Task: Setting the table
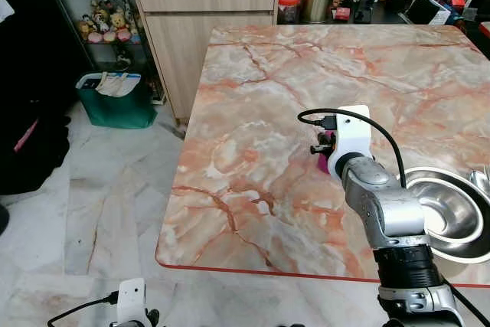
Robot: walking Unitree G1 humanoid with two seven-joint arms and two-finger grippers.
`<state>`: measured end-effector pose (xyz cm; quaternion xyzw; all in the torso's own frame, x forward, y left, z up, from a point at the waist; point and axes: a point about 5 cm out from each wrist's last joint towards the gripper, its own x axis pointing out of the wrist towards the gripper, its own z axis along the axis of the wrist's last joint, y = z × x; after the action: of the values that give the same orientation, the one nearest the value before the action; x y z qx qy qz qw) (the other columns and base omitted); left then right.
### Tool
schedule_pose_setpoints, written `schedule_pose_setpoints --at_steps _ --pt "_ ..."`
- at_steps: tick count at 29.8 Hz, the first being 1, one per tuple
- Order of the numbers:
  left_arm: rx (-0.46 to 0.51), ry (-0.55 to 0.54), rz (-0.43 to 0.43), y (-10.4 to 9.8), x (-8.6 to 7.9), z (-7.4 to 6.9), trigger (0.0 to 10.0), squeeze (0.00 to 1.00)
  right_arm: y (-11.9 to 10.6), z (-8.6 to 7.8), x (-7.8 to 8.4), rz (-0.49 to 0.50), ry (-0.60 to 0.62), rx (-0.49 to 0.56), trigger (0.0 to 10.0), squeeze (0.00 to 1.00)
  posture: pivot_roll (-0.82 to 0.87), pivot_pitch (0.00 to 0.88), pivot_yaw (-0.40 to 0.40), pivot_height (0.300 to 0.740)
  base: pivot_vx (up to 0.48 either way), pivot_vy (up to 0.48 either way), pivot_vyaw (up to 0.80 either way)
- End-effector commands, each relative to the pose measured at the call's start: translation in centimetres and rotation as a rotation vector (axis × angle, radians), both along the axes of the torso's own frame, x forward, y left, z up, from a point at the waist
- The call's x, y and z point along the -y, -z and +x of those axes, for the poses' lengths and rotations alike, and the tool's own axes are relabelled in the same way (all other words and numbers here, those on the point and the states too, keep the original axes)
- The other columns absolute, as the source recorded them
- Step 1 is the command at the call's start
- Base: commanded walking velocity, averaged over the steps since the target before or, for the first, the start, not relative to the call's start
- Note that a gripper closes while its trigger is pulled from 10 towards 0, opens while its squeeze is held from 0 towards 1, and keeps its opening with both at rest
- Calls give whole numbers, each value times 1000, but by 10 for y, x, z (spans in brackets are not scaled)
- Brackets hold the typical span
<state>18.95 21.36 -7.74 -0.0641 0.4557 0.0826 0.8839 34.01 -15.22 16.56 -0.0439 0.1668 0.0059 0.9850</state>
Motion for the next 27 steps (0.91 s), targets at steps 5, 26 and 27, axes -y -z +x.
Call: schedule_pose_setpoints --at_steps 5,26,27 --pt "-36 -6 -5 4 -1 -7 10000 0 -5 2 -1 6 1 19 10000 1000 -112 111 19 740 0 0 0" --pt "-32 -4 8 3 -1 -7 10000 0 -46 6 -14 104 -54 339 10000 0 -109 111 19 740 0 0 0" --pt "-32 -4 8 3 -1 -7 10000 0 -46 6 -14 104 -54 339 10000 0 -109 111 19 740 0 0 0"
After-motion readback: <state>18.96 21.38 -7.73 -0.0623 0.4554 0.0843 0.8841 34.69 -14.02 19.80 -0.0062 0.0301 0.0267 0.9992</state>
